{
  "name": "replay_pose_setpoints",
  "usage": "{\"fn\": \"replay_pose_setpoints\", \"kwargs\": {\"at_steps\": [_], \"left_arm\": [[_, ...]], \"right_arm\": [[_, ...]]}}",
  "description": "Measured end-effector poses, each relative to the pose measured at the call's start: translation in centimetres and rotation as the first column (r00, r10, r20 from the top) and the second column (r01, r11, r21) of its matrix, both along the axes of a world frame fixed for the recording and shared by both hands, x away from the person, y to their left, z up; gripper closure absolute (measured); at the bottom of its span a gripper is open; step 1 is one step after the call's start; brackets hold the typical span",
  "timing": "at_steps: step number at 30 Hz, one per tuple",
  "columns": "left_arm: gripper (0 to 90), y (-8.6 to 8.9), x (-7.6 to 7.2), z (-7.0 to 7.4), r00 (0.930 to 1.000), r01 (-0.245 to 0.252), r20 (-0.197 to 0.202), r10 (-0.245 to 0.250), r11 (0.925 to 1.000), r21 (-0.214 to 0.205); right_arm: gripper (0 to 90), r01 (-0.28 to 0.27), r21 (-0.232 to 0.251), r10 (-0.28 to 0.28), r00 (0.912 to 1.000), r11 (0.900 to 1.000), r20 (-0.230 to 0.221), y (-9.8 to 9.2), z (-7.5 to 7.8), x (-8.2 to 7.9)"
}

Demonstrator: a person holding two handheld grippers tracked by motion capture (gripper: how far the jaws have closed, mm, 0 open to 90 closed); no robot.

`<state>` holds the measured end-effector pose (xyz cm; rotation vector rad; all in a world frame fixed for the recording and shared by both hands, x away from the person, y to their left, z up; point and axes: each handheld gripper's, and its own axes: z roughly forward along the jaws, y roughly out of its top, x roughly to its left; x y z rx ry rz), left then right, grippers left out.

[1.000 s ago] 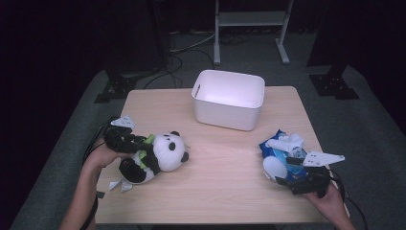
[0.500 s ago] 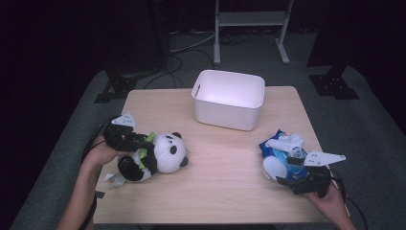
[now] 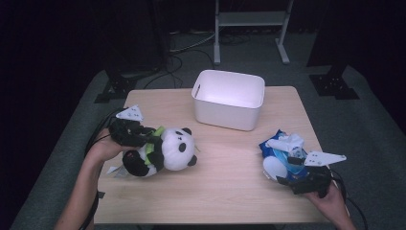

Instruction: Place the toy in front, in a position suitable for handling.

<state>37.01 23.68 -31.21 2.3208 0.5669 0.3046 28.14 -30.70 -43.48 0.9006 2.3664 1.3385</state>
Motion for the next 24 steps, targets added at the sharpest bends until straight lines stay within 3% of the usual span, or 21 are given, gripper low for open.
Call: {"fn": "replay_pose_setpoints", "kwargs": {"at_steps": [6, 12, 18, 20, 24], "left_arm": [[63.7, -2.8, -0.1, 1.2, 0.9983, 0.059, 0.007, -0.058, 0.9981, -0.018], [63.7, -6.8, 0.2, 2.0, 0.9909, 0.134, 0.016, -0.133, 0.9904, -0.034], [63.5, -9.3, 0.3, 2.1, 0.9834, 0.180, 0.023, -0.180, 0.9835, -0.017], [63.5, -10.8, 0.3, 1.7, 0.9780, 0.208, 0.018, -0.208, 0.9779, -0.019], [63.4, -12.0, 0.2, 1.0, 0.9739, 0.227, 0.007, -0.227, 0.9735, -0.029]], "right_arm": [[12.8, 0.002, -0.002, -0.002, 1.0000, 1.0000, -0.005, -0.1, -0.1, 0.0], [12.8, 0.010, 0.005, -0.010, 1.0000, 0.9999, -0.002, -0.3, 0.0, 0.0], [12.8, 0.012, 0.008, -0.012, 0.9999, 0.9999, 0.008, -0.5, 0.1, -0.1], [12.8, 0.012, 0.009, -0.012, 0.9999, 0.9999, 0.011, -0.6, 0.1, -0.1], [12.8, 0.017, 0.011, -0.017, 0.9998, 0.9998, 0.010, -0.8, 0.1, -0.2]]}}
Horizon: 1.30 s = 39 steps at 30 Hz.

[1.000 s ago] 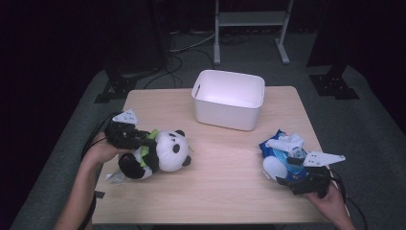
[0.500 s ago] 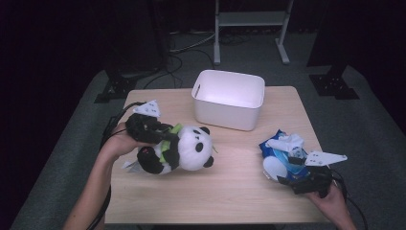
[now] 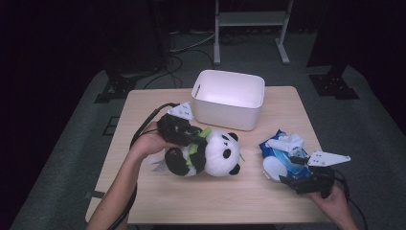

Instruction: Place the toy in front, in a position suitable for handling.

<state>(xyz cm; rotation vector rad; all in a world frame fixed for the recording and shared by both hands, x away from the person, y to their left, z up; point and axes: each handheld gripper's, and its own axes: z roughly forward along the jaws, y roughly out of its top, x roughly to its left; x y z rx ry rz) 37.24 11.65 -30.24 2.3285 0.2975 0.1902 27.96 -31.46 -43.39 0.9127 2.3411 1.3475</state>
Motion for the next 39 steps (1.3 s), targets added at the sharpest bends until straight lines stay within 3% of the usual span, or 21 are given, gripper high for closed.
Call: {"fn": "replay_pose_setpoints", "kwargs": {"at_steps": [8, 18, 20, 21, 26, 34, 38, 39], "left_arm": [[63.4, -2.6, -0.1, -3.4, 0.9981, 0.046, -0.043, -0.045, 0.9986, 0.026], [62.7, -3.0, -0.3, -6.2, 0.9986, 0.030, -0.045, -0.028, 0.9979, 0.057], [61.9, -2.7, -0.4, -6.7, 0.9981, 0.025, -0.057, -0.022, 0.9991, 0.036], [61.7, -2.2, -0.6, -7.0, 0.9977, 0.017, -0.066, -0.017, 0.9998, 0.003], [58.0, -1.8, -1.0, -7.3, 0.9964, 0.015, -0.082, -0.018, 0.9991, -0.038], [44.5, -1.3, -1.1, -6.7, 0.9956, 0.007, -0.093, -0.013, 0.9978, -0.066], [37.7, -0.7, -1.2, -6.3, 0.9969, 0.002, -0.078, -0.006, 0.9981, -0.061], [36.0, -0.2, -1.2, -6.0, 0.9957, -0.013, -0.092, 0.005, 0.9964, -0.084]], "right_arm": [[12.8, 0.016, 0.001, -0.016, 0.9998, 0.9999, 0.012, -0.4, 0.0, -0.1], [12.8, 0.024, 0.014, -0.024, 0.9997, 0.9996, 0.010, -0.8, -0.1, 0.0], [12.8, 0.025, 0.007, -0.025, 0.9997, 0.9997, 0.009, -0.7, -0.2, 0.0], [12.8, 0.025, 0.012, -0.025, 0.9997, 0.9996, 0.008, -0.7, -0.2, 0.0], [12.8, 0.034, 0.015, -0.034, 0.9993, 0.9993, 0.012, -0.6, -0.1, 0.0], [12.8, 0.048, 0.002, -0.048, 0.9988, 0.9988, 0.001, -0.7, 0.0, 0.1], [12.8, 0.061, -0.003, -0.061, 0.9981, 0.9981, 0.009, -0.8, 0.8, 0.2], [12.9, 0.067, -0.020, -0.066, 0.9977, 0.9976, 0.016, -0.9, 1.3, 0.3]]}}
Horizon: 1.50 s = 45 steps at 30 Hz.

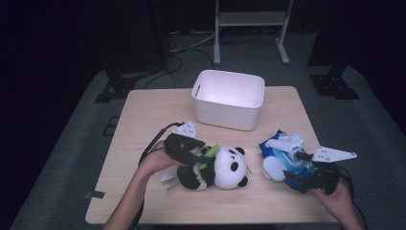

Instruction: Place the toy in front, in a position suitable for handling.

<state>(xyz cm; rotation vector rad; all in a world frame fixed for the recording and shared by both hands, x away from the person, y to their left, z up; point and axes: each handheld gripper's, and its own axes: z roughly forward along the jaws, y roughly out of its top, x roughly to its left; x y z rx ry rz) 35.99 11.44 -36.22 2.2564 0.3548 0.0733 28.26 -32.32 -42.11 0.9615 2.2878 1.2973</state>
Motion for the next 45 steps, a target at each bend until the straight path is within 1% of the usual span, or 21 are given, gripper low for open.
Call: {"fn": "replay_pose_setpoints", "kwargs": {"at_steps": [4, 7, 14, 19, 20, 22, 23, 27, 30, 31, 32, 34, 37, 38, 39, 40, 41, 42, 43, 44, 45], "left_arm": [[33.8, 0.9, -0.1, 0.4, 0.9999, -0.012, 0.009, 0.012, 0.9999, -0.007], [32.6, 1.9, -0.3, 0.8, 0.9988, -0.044, 0.018, 0.045, 0.9989, -0.016], [31.4, 4.7, -0.8, 1.4, 0.9951, -0.095, 0.024, 0.096, 0.9949, -0.033], [28.7, 5.9, -1.0, 1.3, 0.9921, -0.122, 0.023, 0.123, 0.9921, -0.028], [28.6, 6.6, -1.1, 1.3, 0.9904, -0.135, 0.022, 0.136, 0.9903, -0.032], [28.4, 7.0, -1.2, 1.3, 0.9893, -0.143, 0.023, 0.144, 0.9892, -0.031], [27.7, 7.3, -1.3, 1.3, 0.9884, -0.150, 0.023, 0.150, 0.9882, -0.032], [27.4, 8.4, -1.8, 1.2, 0.9864, -0.162, 0.024, 0.163, 0.9861, -0.039], [26.3, 9.1, -2.1, 1.0, 0.9834, -0.179, 0.028, 0.179, 0.9834, -0.033], [25.6, 9.3, -2.2, 0.8, 0.9832, -0.181, 0.021, 0.182, 0.9829, -0.037], [25.6, 9.6, -2.4, 0.5, 0.9832, -0.182, 0.014, 0.182, 0.9829, -0.028], [25.3, 9.8, -2.4, 0.3, 0.9833, -0.181, 0.013, 0.182, 0.9832, -0.022], [24.3, 10.2, -2.5, -0.2, 0.9818, -0.190, 0.001, 0.190, 0.9814, -0.030], [23.2, 10.4, -2.6, -0.4, 0.9813, -0.192, -0.001, 0.192, 0.9807, -0.034], [23.2, 10.4, -2.6, -0.5, 0.9813, -0.193, -0.002, 0.193, 0.9808, -0.032], [21.2, 10.6, -2.6, -0.8, 0.9805, -0.197, -0.009, 0.196, 0.9799, -0.034], [21.2, 10.7, -2.6, -1.0, 0.9787, -0.205, -0.015, 0.205, 0.9781, -0.035], [21.2, 10.9, -2.5, -1.3, 0.9779, -0.209, -0.018, 0.208, 0.9773, -0.035], [21.2, 10.9, -2.5, -1.3, 0.9779, -0.209, -0.018, 0.208, 0.9773, -0.035], [21.2, 11.0, -2.5, -1.7, 0.9766, -0.214, -0.026, 0.213, 0.9753, -0.052], [21.2, 11.1, -2.6, -1.8, 0.9765, -0.215, -0.020, 0.215, 0.9752, -0.050]], "right_arm": [[12.9, 0.006, -0.017, -0.006, 1.0000, 0.9998, -0.003, -0.1, 0.8, 0.3], [12.8, 0.006, -0.024, -0.006, 1.0000, 0.9997, -0.006, -0.3, 1.7, 1.0], [12.9, 0.006, -0.078, -0.008, 0.9997, 0.9970, -0.022, 0.0, 3.2, 3.5], [12.9, -0.004, -0.070, -0.001, 0.9980, 0.9975, -0.063, 0.4, 3.4, 5.3], [13.2, -0.009, -0.089, 0.002, 0.9970, 0.9960, -0.077, 0.8, 3.3, 6.1], [13.6, -0.012, -0.094, 0.004, 0.9965, 0.9955, -0.084, 1.0, 3.3, 6.4], [13.6, -0.017, -0.123, 0.005, 0.9951, 0.9923, -0.099, 1.4, 3.1, 7.2], [16.3, -0.012, -0.162, -0.008, 0.9924, 0.9867, -0.123, 1.8, 3.0, 8.2], [24.8, -0.039, -0.205, 0.011, 0.9908, 0.9781, -0.135, 2.3, 2.8, 8.8], [33.7, -0.058, -0.228, 0.025, 0.9888, 0.9720, -0.147, 2.6, 2.7, 9.0], [36.4, -0.068, -0.237, 0.033, 0.9881, 0.9691, -0.150, 2.7, 2.6, 9.0], [39.4, -0.066, -0.247, 0.030, 0.9886, 0.9667, -0.148, 2.8, 2.6, 9.1], [53.7, -0.068, -0.279, 0.022, 0.9861, 0.9578, -0.165, 3.1, 2.4, 9.3], [61.6, -0.057, -0.273, 0.006, 0.9832, 0.9603, -0.182, 2.9, 2.4, 9.5], [61.6, -0.057, -0.273, 0.006, 0.9832, 0.9603, -0.182, 2.9, 2.4, 9.5], [71.1, -0.058, -0.261, 0.003, 0.9781, 0.9636, -0.208, 2.8, 2.4, 9.7], [71.1, -0.058, -0.261, 0.003, 0.9781, 0.9636, -0.208, 2.8, 2.4, 9.7], [77.3, -0.067, -0.257, 0.006, 0.9728, 0.9642, -0.232, 2.7, 2.5, 9.8], [77.3, -0.067, -0.257, 0.006, 0.9728, 0.9642, -0.232, 2.7, 2.5, 9.8], [84.5, -0.074, -0.254, 0.009, 0.9690, 0.9645, -0.247, 2.6, 2.5, 9.8], [85.9, -0.074, -0.252, 0.009, 0.9680, 0.9650, -0.251, 2.6, 2.5, 9.8]]}}
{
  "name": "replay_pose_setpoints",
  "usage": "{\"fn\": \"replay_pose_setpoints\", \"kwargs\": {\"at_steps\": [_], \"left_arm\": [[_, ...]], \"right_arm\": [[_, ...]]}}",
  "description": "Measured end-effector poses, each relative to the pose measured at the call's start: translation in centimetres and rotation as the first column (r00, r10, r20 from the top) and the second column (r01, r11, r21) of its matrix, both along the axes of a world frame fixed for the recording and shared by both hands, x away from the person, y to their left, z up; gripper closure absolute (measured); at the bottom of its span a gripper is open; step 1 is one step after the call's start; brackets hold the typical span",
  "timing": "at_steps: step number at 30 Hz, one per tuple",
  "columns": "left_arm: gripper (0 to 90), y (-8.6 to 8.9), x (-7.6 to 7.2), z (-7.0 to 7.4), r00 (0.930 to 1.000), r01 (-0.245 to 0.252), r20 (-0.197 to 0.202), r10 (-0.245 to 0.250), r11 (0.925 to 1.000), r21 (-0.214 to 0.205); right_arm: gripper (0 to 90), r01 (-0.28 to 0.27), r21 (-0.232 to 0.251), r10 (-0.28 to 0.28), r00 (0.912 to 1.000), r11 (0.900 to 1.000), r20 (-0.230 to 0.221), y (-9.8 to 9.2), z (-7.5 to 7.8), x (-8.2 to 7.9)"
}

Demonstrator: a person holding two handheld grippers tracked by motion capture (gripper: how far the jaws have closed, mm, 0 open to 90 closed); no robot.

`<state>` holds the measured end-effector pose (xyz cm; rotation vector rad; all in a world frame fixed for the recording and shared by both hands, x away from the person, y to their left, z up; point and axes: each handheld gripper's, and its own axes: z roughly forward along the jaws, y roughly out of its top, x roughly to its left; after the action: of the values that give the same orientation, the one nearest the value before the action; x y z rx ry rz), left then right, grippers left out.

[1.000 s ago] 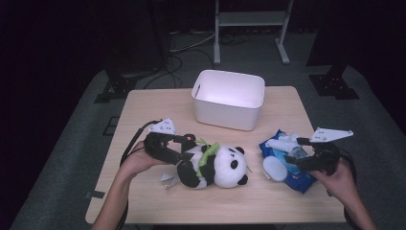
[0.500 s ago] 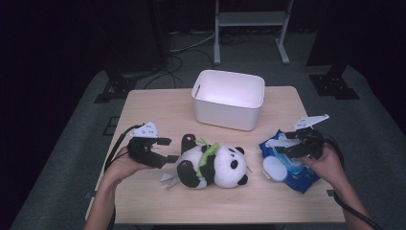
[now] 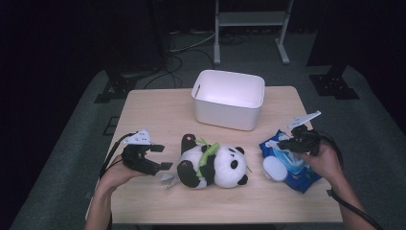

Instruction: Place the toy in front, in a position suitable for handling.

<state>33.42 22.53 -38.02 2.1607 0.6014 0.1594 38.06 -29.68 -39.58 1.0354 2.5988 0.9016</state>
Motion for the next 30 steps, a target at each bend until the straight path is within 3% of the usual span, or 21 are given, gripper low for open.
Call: {"fn": "replay_pose_setpoints", "kwargs": {"at_steps": [2, 6, 7, 11, 22, 30], "left_arm": [[21.2, 0.0, 0.0, -0.1, 1.0000, -0.001, -0.002, 0.001, 1.0000, -0.007], [21.2, 0.2, 0.0, -0.3, 0.9998, -0.017, -0.009, 0.017, 0.9997, 0.020], [21.2, 0.4, -0.1, -0.4, 0.9998, -0.013, -0.011, 0.013, 0.9999, -0.009], [21.0, 0.3, -0.1, -0.5, 0.9999, -0.015, -0.009, 0.015, 0.9999, 0.000], [19.7, 0.4, -0.4, -0.8, 0.9999, -0.013, -0.004, 0.013, 0.9997, -0.019], [19.0, 0.3, -0.4, -1.1, 1.0000, -0.004, -0.008, 0.004, 0.9997, -0.024]], "right_arm": [[86.5, 0.004, 0.004, -0.004, 0.9999, 1.0000, -0.011, 0.0, 0.0, 0.0], [87.1, 0.007, 0.033, -0.007, 0.9999, 0.9994, -0.008, 0.0, 0.3, -0.2], [87.3, 0.002, 0.069, -0.001, 0.9999, 0.9976, -0.010, -0.2, 0.6, -0.3], [87.4, 0.009, 0.121, -0.008, 0.9999, 0.9926, -0.010, -0.5, 1.1, -0.5], [87.6, 0.024, 0.170, -0.027, 0.9994, 0.9852, 0.019, -1.1, 3.7, -1.0], [87.5, 0.002, 0.192, -0.009, 0.9992, 0.9813, 0.038, -0.9, 5.8, -1.2]]}}
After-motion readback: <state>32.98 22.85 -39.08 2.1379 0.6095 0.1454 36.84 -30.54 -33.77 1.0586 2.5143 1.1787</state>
